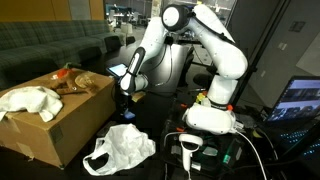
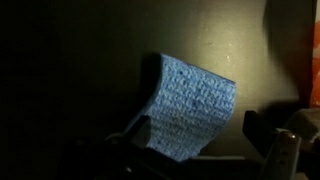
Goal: Pick up all the objects on the table and put them on the box, then pick up all the object on the box and put them on the table
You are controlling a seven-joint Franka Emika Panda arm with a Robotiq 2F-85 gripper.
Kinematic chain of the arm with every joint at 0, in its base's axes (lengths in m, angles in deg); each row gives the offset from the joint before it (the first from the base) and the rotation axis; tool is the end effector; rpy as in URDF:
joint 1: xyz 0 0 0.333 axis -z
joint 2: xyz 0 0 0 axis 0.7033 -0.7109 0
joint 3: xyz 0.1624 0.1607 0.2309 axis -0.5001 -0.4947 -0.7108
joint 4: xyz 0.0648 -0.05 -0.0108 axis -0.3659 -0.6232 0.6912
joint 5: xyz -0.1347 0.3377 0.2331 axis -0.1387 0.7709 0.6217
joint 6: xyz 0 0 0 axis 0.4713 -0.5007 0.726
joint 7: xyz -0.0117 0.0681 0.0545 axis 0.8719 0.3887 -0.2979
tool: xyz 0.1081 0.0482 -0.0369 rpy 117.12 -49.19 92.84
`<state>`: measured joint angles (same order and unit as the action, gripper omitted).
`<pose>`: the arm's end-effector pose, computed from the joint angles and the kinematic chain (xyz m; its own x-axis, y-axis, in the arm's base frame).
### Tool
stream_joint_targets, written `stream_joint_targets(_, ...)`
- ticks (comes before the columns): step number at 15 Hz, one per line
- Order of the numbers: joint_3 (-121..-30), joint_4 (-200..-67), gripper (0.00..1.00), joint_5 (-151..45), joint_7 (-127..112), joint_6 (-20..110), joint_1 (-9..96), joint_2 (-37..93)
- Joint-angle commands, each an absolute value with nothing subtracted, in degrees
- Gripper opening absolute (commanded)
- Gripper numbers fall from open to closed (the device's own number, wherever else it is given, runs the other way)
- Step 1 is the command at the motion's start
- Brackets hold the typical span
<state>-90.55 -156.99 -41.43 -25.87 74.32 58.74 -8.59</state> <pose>0.5522 -0.0148 -0.0628 0.9981 -0.0191 -0.0589 -0.0307 -0.9785 -0.2040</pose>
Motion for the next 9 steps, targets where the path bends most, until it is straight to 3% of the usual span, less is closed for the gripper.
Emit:
stream_joint_targets(1, -90.77, -154.0, 1.0, -42.69, -25.66, 74.71, 58.74, -11.73)
stream_joint_targets(9, -90.36, -154.03, 1.0, -43.45, -25.5, 75.1, 58.65, -12.03)
